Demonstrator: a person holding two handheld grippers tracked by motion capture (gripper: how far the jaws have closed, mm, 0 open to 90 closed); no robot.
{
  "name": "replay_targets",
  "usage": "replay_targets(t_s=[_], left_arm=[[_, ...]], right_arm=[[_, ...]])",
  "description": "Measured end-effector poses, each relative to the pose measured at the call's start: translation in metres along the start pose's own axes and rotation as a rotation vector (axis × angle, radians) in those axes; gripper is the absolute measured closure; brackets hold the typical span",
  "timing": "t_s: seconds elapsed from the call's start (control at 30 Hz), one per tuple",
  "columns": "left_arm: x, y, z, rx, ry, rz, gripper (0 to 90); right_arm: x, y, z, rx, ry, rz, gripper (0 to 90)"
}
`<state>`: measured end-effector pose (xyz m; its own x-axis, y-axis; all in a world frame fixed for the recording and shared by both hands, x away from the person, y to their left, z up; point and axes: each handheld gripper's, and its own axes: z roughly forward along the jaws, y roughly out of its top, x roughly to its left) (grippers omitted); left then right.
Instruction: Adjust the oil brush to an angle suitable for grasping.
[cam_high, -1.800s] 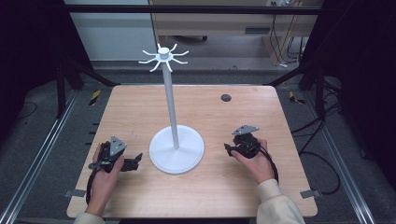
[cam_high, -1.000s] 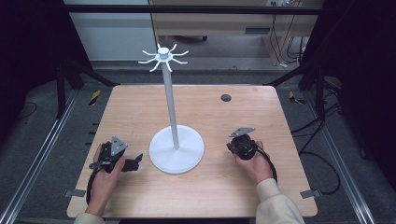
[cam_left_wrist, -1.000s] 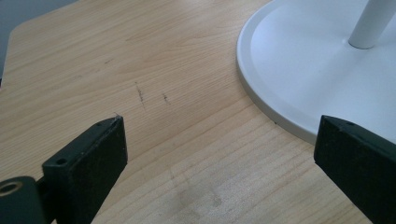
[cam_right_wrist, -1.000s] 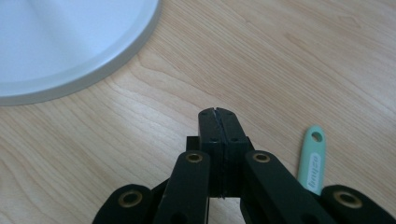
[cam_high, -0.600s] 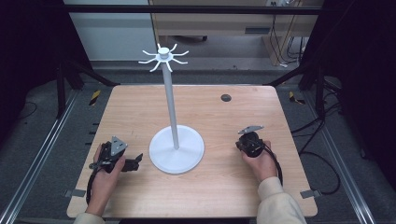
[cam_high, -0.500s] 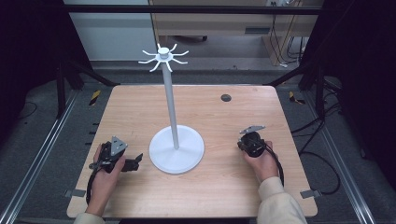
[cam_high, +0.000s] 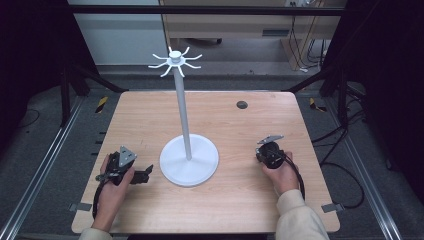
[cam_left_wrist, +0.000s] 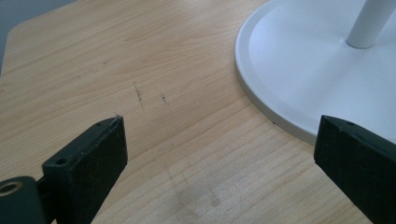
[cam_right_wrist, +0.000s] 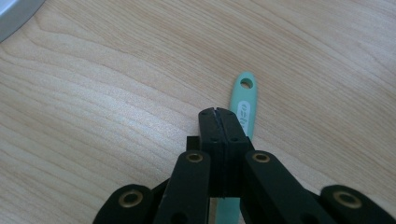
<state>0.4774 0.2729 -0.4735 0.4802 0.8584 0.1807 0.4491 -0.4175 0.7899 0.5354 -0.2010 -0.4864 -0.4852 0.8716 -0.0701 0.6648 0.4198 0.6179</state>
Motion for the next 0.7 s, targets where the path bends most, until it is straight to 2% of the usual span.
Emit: replay_targets(t_s=[0.23,0.53,0.7], left_arm=[[0.000,0.000,0.000,0.000,-0.001,0.002,2.3],[0.000,0.000,0.000,0.000,-0.001,0.002,2.3],[-0.001,0.000,0.000,0.003,-0.003,0.007,2.3]], right_arm=[[0.000,0.000,0.000,0.007,-0.016,0.009,90.0],[-0.010,-0.002,-0.003,0.009,-0.064,0.072,90.0],[-0.011,-0.002,-0.003,0.008,-0.069,0.088,90.0]])
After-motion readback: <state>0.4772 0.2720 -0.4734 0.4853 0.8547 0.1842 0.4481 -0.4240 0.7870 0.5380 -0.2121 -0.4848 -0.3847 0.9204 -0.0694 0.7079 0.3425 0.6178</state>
